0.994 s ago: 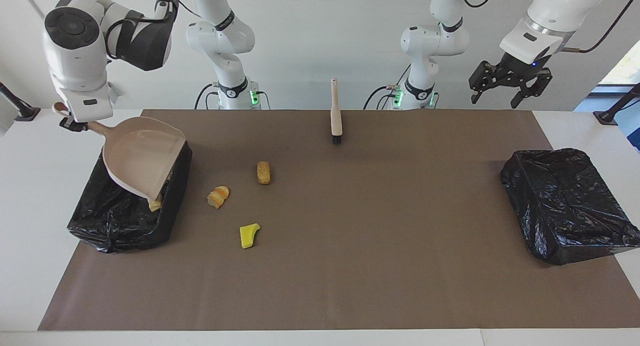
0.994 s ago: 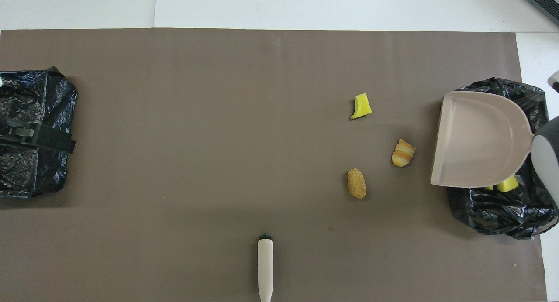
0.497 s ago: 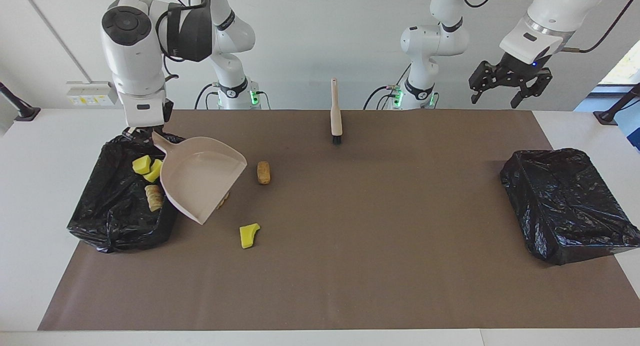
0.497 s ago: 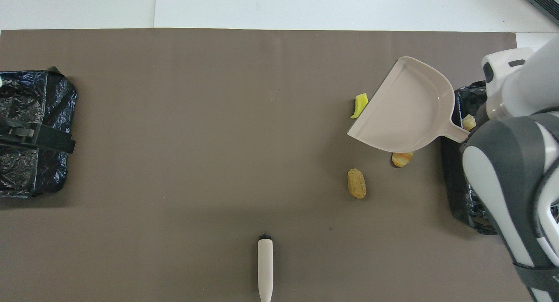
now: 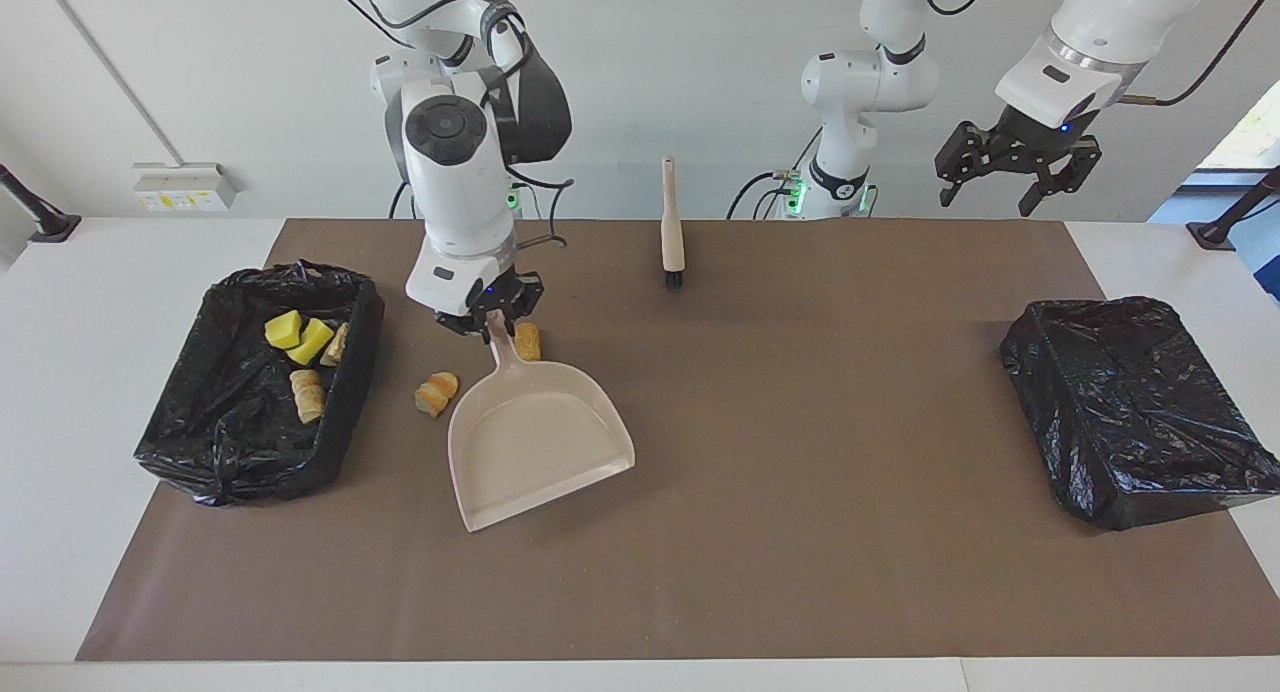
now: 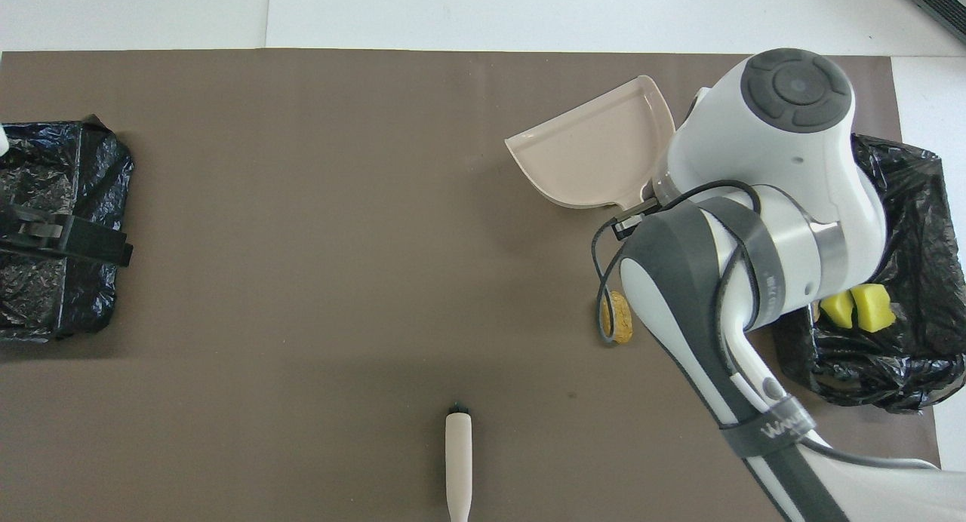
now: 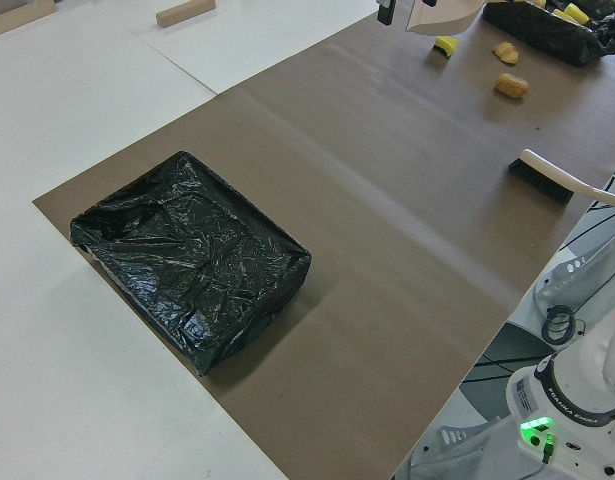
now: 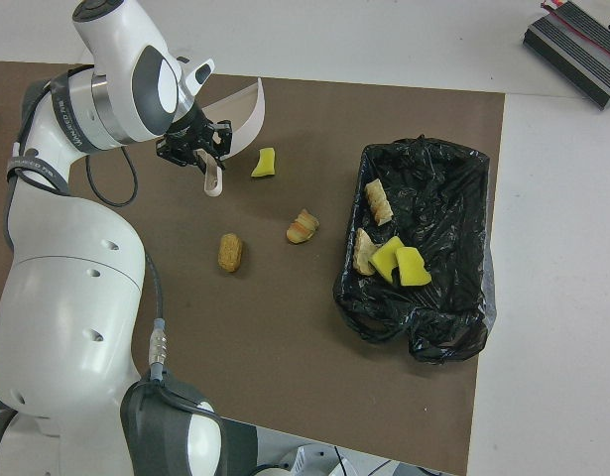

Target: Sweep and dump trash in bin

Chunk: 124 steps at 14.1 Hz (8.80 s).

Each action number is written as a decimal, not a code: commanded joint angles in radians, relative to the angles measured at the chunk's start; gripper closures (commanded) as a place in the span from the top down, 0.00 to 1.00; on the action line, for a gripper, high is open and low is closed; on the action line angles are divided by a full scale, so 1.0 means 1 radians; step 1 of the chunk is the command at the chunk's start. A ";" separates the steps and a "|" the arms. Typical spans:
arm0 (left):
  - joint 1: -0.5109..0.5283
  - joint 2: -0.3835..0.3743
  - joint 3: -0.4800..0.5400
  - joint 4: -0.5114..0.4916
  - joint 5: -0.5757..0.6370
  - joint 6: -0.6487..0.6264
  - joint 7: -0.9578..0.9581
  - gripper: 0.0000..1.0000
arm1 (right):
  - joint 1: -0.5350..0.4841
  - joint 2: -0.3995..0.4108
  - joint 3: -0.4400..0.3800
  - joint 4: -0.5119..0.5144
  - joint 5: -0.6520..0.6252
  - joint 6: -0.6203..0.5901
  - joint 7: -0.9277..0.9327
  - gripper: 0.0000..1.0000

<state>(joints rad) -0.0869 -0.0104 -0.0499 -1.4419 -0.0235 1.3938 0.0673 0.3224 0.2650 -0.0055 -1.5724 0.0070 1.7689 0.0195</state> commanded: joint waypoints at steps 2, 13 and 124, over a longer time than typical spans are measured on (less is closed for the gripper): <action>0.004 -0.006 -0.002 0.008 0.017 -0.021 0.003 1.00 | 0.067 0.137 -0.001 0.152 0.087 0.049 0.244 0.00; 0.007 -0.019 -0.001 -0.017 0.017 0.001 0.013 1.00 | 0.213 0.335 0.051 0.210 0.142 0.273 0.506 0.00; 0.032 -0.025 -0.139 -0.345 0.120 0.188 0.131 1.00 | 0.038 -0.430 0.045 -0.834 0.098 0.210 0.688 1.00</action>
<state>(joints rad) -0.0352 -0.0207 -0.2437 -1.8359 0.1217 1.6076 0.2229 0.3761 -0.2430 0.0401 -2.5380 0.1292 1.9846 0.7533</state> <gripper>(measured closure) 0.000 0.229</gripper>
